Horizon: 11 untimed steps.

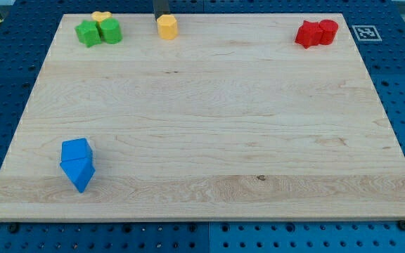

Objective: Move the yellow heart closer to the yellow hexagon

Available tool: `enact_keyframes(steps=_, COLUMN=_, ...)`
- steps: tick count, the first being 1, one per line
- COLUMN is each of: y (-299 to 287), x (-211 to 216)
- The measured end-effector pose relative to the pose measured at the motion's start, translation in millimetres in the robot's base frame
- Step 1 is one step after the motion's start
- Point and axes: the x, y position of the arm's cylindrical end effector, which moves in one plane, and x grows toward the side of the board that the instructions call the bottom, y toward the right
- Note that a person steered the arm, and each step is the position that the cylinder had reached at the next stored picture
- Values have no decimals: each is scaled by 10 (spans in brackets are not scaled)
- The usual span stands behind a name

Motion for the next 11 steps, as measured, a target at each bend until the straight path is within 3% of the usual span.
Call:
enact_keyframes(steps=2, y=-184, x=28)
enact_keyframes(steps=3, y=-898, x=-100)
enact_keyframes(steps=5, y=-1415, x=-139)
enact_keyframes(steps=6, y=-1869, x=72)
enact_keyframes(steps=7, y=-1926, x=104)
enact_keyframes(steps=11, y=-1096, x=214)
